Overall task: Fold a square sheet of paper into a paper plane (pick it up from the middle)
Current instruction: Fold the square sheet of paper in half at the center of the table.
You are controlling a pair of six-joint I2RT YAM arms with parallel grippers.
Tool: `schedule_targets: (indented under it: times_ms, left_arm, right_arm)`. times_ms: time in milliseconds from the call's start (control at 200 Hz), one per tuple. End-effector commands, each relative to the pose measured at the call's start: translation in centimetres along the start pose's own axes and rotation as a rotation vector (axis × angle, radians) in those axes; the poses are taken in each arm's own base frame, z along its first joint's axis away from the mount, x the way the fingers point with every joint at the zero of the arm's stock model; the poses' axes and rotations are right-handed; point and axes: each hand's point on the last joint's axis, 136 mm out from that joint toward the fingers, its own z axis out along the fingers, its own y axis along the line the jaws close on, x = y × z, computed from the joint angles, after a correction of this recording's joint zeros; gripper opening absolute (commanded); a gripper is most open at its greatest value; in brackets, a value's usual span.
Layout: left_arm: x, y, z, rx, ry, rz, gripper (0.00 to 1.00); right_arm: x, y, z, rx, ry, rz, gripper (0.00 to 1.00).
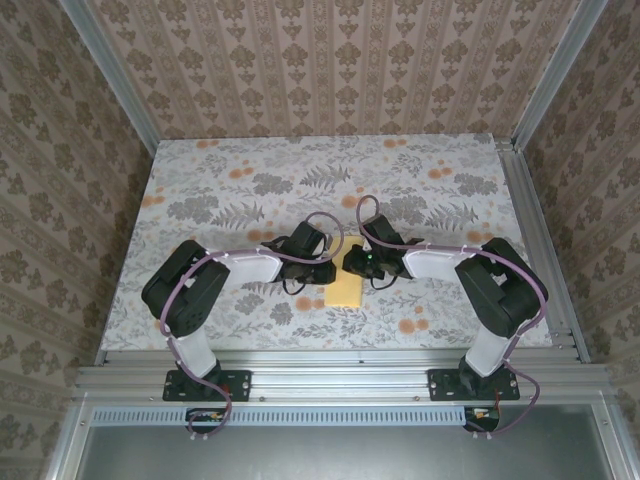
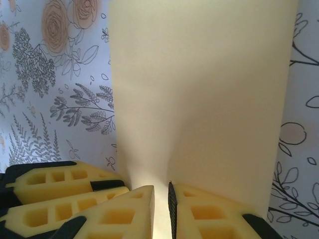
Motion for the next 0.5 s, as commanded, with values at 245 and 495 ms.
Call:
schedule_targets:
  times_ms: [245, 495]
  left_arm:
    - [2.7, 0.9, -0.3, -0.053, 0.104, -0.028, 0.22]
    - [2.3, 0.4, -0.4, -0.034, 0.095, -0.027, 0.23]
  right_arm:
    - [1.1, -2.0, 0.7, 0.036, 0.037, -0.017, 0.2]
    - [1.3, -2.2, 1.0, 0.031, 0.051, -0.026, 0.19]
